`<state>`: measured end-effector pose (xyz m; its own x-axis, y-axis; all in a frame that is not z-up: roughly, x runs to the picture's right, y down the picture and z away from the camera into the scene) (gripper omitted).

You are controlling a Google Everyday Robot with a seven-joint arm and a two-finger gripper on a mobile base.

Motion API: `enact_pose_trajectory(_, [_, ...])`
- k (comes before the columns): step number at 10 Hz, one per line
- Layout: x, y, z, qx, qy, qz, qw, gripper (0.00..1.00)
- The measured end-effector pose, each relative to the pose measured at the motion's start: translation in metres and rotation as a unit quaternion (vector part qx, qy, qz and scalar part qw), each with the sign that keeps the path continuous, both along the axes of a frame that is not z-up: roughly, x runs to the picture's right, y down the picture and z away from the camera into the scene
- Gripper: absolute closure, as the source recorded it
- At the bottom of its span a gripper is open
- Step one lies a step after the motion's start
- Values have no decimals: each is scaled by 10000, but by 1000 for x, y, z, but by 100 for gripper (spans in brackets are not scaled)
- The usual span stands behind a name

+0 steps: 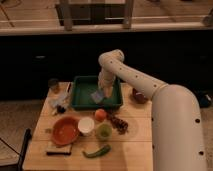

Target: Place sponge in tray

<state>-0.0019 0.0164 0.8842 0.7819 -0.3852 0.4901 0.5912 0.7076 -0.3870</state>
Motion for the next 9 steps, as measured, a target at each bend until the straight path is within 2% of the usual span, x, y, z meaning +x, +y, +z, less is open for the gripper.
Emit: enact_pose_trajectory(9, [-2, -3, 11, -56, -25, 88, 9999, 99])
